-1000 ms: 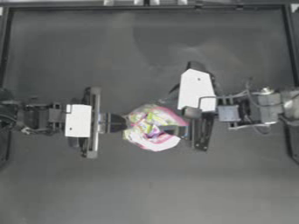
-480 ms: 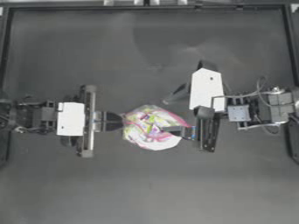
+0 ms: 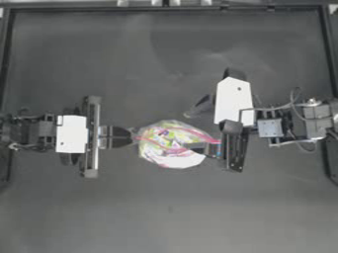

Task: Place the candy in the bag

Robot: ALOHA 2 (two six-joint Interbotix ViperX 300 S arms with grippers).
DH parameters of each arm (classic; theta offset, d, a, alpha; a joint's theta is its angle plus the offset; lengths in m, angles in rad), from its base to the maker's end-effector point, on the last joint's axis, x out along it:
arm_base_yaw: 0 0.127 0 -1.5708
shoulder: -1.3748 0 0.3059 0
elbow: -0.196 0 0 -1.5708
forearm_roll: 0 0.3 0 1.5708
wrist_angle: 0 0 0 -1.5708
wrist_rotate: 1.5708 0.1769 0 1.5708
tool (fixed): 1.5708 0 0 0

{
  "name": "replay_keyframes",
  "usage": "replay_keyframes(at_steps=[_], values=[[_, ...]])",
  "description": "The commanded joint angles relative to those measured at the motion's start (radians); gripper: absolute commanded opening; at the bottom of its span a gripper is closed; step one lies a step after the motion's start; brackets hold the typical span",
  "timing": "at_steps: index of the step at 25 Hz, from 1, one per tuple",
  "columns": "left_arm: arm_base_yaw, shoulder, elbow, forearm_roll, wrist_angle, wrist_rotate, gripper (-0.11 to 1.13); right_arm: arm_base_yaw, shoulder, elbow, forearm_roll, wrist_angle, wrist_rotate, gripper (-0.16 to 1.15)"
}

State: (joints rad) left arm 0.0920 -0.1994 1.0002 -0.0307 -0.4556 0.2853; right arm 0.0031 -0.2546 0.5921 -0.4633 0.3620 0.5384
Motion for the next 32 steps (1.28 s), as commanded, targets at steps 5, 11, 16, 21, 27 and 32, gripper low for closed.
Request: replay_keyframes(at_steps=[5,11,16,21,27,32], values=[[0.002,-0.037,0.005,-0.003,-0.005,0.000,0.04,0.002,-0.023,-0.011,0.003,-0.006,0.002,0.93],[0.011,-0.038,0.011,-0.003,-0.005,-0.002,0.05,0.002,-0.023,-0.008,0.003,-0.026,0.002,0.93],[0.015,-0.038,0.005,-0.003,-0.005,0.000,0.29,0.002,-0.023,-0.006,0.003,-0.026,0.002,0.93],[0.015,-0.038,0.002,-0.003,-0.015,-0.002,0.72,0.000,-0.023,-0.006,0.003,-0.028,0.002,0.93],[0.029,-0.032,-0.012,-0.005,-0.015,-0.005,1.04,0.002,-0.023,-0.002,0.003,-0.028,0.002,0.93],[0.051,-0.048,-0.020,-0.005,-0.014,-0.003,1.01,0.002,-0.025,0.000,-0.006,-0.028,0.002,0.93]])
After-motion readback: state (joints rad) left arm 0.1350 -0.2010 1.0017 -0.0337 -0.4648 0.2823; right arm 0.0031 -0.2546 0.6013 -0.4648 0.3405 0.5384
